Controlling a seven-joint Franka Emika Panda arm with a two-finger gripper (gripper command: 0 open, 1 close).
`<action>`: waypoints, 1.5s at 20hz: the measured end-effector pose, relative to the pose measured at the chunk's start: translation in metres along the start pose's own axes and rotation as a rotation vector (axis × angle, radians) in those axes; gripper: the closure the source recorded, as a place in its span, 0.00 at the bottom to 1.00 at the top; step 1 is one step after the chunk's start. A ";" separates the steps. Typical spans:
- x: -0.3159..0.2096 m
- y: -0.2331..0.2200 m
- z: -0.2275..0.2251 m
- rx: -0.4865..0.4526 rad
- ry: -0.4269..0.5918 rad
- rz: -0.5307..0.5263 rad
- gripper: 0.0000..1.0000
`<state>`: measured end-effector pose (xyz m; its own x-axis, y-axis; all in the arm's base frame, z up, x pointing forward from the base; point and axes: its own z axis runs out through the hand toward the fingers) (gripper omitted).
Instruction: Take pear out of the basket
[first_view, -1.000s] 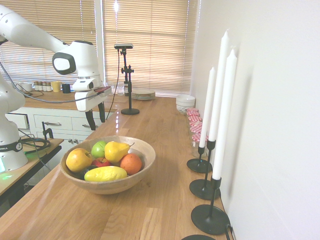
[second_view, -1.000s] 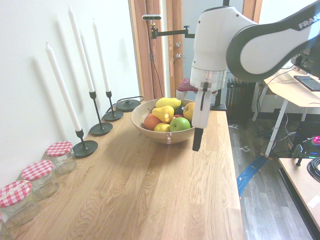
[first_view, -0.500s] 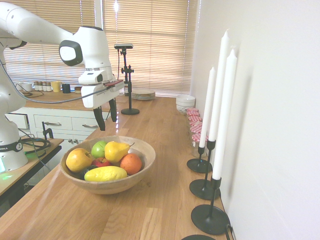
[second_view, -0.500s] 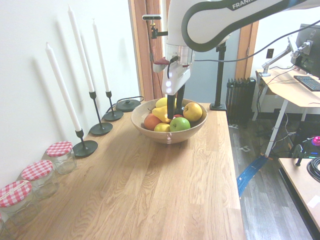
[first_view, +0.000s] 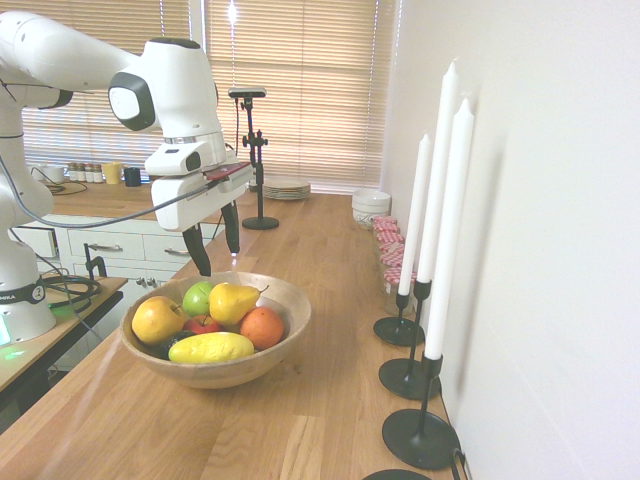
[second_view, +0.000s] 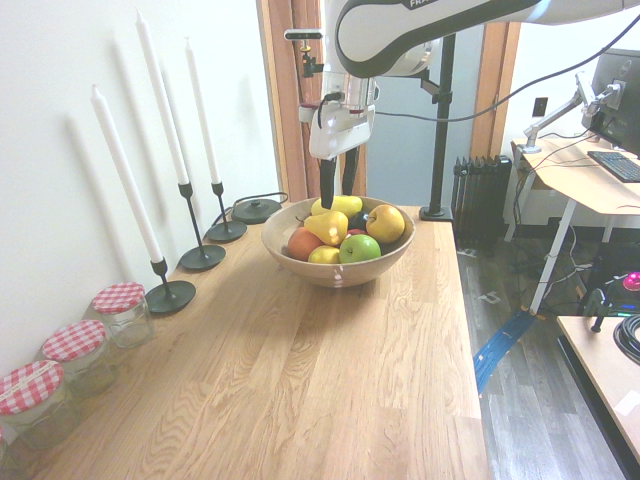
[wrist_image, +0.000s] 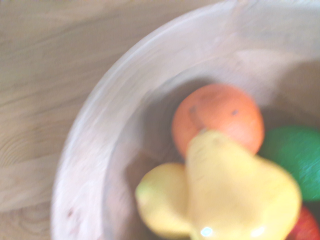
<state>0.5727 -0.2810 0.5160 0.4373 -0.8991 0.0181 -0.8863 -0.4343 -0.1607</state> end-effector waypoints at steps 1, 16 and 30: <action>0.005 0.001 0.002 0.000 -0.003 0.004 0.00; 0.026 0.012 0.061 -0.046 -0.065 0.020 0.00; 0.033 -0.021 0.086 -0.047 -0.054 -0.056 1.00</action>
<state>0.6188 -0.2965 0.4356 0.4926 -0.8698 -0.0281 -0.8660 -0.4868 -0.1143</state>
